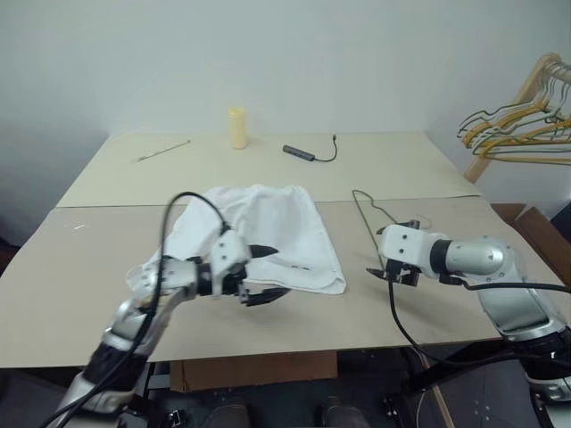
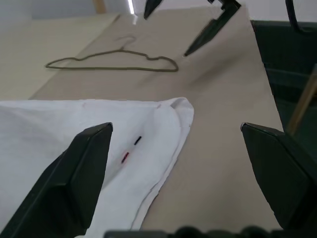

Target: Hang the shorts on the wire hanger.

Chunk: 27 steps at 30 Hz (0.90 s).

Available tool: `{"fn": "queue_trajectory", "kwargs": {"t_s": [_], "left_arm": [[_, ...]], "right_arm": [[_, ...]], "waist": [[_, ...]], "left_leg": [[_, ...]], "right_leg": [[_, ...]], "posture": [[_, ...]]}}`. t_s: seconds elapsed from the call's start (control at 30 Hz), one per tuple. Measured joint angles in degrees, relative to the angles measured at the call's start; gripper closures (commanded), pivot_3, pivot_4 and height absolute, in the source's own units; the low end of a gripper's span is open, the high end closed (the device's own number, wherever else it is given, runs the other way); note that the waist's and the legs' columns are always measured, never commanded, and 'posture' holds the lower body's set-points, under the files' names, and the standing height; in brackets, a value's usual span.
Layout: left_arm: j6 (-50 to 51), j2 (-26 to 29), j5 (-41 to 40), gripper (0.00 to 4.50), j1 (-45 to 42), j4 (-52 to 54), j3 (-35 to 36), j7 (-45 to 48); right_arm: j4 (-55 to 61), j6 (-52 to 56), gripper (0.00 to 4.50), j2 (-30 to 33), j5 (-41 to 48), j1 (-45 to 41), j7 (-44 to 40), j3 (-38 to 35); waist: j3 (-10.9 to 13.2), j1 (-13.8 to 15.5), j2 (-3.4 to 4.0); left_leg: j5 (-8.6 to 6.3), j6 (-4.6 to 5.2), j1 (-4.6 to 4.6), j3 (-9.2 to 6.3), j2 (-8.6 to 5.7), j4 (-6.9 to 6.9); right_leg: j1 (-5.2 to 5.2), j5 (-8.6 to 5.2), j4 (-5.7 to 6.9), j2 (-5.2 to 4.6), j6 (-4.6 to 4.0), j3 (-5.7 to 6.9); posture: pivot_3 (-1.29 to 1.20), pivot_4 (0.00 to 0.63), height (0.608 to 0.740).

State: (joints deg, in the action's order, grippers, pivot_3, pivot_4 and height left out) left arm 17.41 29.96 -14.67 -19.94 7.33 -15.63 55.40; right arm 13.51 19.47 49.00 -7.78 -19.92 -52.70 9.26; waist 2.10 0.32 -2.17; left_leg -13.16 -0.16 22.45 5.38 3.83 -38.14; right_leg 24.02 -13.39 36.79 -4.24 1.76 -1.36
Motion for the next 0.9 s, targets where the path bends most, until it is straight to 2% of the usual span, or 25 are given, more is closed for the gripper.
{"fn": "queue_trajectory", "kwargs": {"t_s": [0.17,0.4,0.5,0.57,0.77,0.9], "left_arm": [[1.39,-6.18,11.51,0.0,-5.59,-7.48,-8.15,-7.02],[8.46,-11.79,17.88,0.0,-6.84,-11.93,-12.42,-11.93],[10.62,-13.43,19.01,0.56,-8.87,-13.88,-12.4,-13.48],[11.38,-14.05,19.04,1.16,-10.08,-15.94,-12.06,-13.75],[11.43,-15.04,19.08,3.25,-11.24,-18.65,-11.87,-14.32],[11.33,-15.0,19.07,4.47,-11.23,-18.95,-11.87,-14.17]], "right_arm": [[1.12,1.27,0.02,0.0,-0.07,0.55,1.56,-1.1],[1.73,1.58,0.02,-0.01,-0.44,0.77,2.73,-1.09],[1.71,1.63,0.0,-0.02,-0.51,0.75,2.8,-1.05],[1.67,1.63,0.0,-0.01,-0.53,0.75,2.8,-1.0],[1.41,1.63,0.0,-0.06,-0.95,0.48,2.79,-0.74],[1.0,1.63,0.0,-0.06,-1.06,0.46,2.79,-0.74]], "waist": [[-0.01,-1.61,-0.01],[0.0,-3.12,-0.01],[-0.01,-2.96,0.0],[-0.01,-3.0,0.0],[-0.02,-3.09,0.01],[-0.02,-3.11,0.01]], "left_leg": [[0.0,0.01,0.02,-0.09,-0.02,-0.03],[0.0,0.01,0.02,-0.16,-0.02,-0.07],[0.0,0.01,-0.02,-0.19,-0.02,-0.09],[0.0,0.01,-0.05,-0.21,-0.03,-0.1],[0.0,0.01,-0.13,-0.27,-0.04,-0.11],[0.0,0.01,-0.14,-0.28,-0.04,-0.11]], "right_leg": [[-0.01,0.02,0.0,0.02,0.0,-0.02],[0.0,-0.05,0.05,0.03,0.12,-0.01],[-0.06,-0.08,0.05,0.03,0.19,-0.01],[-0.09,-0.08,0.05,0.03,0.2,-0.01],[-0.16,-0.06,0.06,0.06,0.19,-0.01],[-0.17,-0.06,0.06,0.07,0.18,-0.02]], "posture": [[-0.05,0.0,0.74],[-0.05,0.0,0.74],[-0.04,0.0,0.74],[-0.04,0.0,0.74],[-0.04,0.0,0.74],[-0.04,0.0,0.74]]}}
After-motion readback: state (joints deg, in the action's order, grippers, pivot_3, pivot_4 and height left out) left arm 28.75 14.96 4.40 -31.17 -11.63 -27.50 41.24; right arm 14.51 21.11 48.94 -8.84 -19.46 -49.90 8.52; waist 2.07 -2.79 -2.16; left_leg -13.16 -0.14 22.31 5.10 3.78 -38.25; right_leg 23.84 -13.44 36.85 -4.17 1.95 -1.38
